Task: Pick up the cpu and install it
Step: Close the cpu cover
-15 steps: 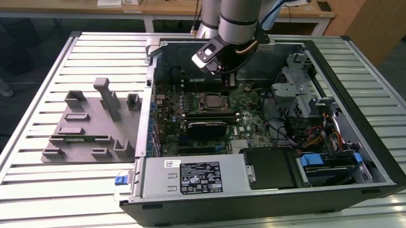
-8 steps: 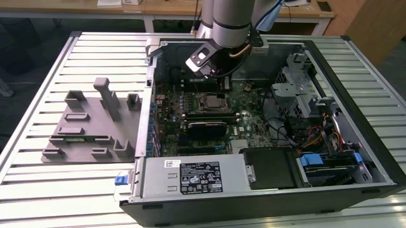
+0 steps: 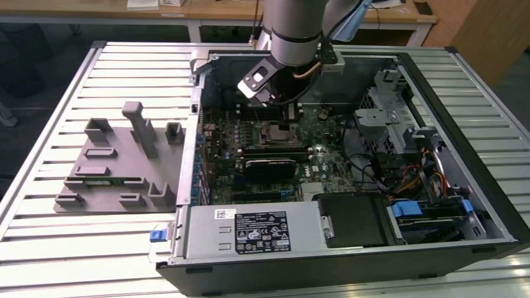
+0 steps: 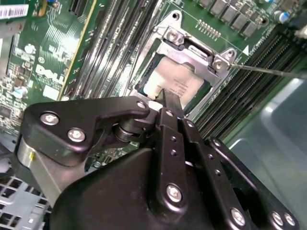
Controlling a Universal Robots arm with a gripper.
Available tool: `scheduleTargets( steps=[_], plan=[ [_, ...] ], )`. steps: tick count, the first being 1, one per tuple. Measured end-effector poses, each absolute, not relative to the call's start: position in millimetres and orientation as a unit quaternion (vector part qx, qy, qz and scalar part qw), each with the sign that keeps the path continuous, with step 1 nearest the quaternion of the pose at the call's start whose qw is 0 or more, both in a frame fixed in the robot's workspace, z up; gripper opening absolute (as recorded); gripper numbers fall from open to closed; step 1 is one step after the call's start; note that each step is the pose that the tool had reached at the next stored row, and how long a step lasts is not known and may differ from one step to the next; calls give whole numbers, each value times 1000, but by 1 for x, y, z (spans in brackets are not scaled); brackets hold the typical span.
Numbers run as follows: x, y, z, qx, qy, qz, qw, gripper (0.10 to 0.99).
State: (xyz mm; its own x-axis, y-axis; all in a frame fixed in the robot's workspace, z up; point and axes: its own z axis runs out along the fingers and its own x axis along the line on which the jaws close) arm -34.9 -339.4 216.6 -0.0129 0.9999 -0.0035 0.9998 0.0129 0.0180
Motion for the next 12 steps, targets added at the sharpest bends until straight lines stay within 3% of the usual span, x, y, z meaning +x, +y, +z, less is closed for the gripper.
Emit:
scheduleTargets(
  steps=[12],
  plan=[
    [-35,-339,216,656,754,5,8,106]
  ],
)
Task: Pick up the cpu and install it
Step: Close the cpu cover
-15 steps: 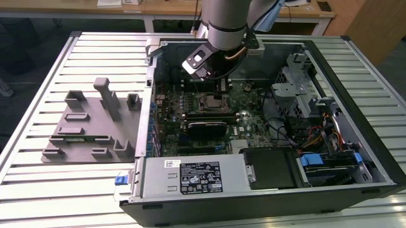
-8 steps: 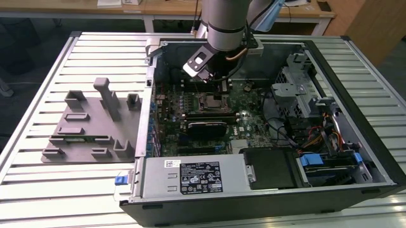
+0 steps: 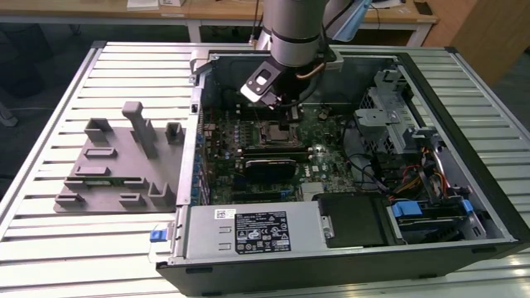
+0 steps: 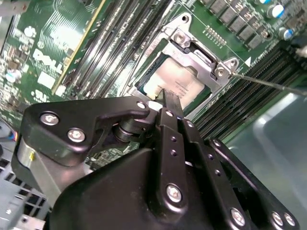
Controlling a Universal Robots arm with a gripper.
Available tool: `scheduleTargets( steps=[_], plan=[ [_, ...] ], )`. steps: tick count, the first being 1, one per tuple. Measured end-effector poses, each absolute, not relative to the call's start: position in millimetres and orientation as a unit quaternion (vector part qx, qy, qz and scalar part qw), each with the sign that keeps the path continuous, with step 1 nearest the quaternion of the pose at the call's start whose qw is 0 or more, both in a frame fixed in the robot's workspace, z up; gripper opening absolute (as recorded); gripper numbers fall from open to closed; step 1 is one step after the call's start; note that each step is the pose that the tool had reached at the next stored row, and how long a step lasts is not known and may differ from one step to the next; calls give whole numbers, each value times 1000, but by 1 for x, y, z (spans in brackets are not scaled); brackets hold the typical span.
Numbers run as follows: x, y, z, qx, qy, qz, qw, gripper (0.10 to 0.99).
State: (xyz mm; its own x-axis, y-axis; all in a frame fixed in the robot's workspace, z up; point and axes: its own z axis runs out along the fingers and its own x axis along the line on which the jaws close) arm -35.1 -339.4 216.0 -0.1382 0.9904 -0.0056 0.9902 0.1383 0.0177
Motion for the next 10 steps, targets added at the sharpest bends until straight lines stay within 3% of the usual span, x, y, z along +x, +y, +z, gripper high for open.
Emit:
scheduleTargets(
  steps=[10],
  plan=[
    [-36,-339,216,599,801,1,11,106]
  ],
)
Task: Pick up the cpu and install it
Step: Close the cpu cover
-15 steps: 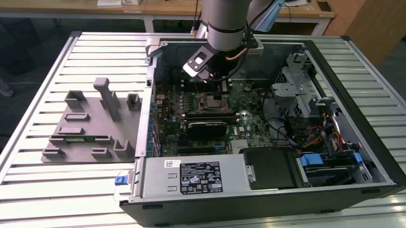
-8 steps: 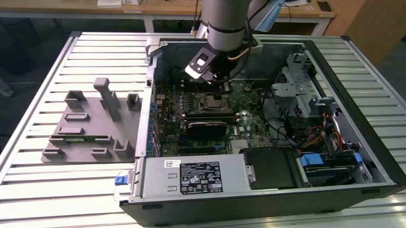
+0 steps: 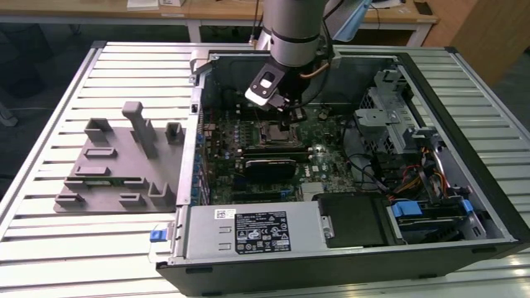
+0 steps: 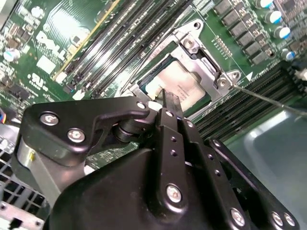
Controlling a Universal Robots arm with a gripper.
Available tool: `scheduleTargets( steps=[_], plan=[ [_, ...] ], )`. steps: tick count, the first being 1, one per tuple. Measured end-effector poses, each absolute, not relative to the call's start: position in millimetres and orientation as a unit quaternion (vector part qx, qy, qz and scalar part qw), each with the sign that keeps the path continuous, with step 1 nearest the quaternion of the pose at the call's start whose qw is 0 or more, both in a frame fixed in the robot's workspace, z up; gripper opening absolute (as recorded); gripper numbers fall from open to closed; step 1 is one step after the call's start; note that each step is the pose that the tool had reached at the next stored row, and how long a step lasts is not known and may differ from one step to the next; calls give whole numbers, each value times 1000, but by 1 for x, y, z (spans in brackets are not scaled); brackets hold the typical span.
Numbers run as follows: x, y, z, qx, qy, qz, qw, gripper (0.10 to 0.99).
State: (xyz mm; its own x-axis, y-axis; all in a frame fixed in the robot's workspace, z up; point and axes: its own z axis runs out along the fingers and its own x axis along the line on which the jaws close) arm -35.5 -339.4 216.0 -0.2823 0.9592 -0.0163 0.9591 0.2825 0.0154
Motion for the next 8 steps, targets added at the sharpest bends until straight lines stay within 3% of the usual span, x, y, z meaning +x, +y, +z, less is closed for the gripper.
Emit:
scheduleTargets(
  steps=[8],
  plan=[
    [-36,-339,216,545,838,2,11,106]
  ],
)
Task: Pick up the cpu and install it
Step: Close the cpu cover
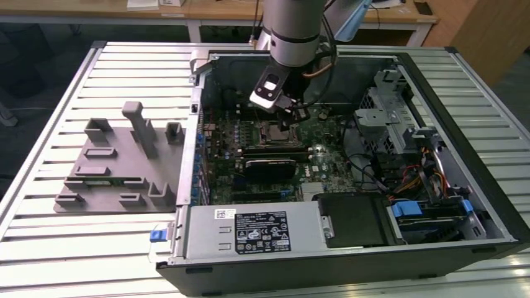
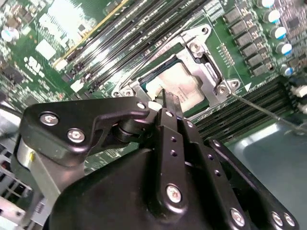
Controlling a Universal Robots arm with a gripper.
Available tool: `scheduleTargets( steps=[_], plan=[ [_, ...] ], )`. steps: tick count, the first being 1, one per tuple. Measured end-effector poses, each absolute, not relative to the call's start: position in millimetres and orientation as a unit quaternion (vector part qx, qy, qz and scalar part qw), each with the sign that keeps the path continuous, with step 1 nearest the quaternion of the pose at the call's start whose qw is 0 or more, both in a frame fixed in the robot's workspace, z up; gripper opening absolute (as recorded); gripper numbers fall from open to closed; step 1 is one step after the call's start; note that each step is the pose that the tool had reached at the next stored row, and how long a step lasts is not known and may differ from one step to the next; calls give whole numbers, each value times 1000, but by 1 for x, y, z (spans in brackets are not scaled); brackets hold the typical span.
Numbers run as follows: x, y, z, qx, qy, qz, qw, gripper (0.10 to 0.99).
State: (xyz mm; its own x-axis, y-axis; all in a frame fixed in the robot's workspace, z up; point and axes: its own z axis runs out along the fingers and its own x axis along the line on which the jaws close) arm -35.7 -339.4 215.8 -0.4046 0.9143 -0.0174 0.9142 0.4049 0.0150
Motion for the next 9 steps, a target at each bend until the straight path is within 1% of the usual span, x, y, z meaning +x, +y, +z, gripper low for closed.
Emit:
scheduleTargets(
  steps=[9],
  plan=[
    [-36,-339,215,475,880,3,11,106]
  ],
)
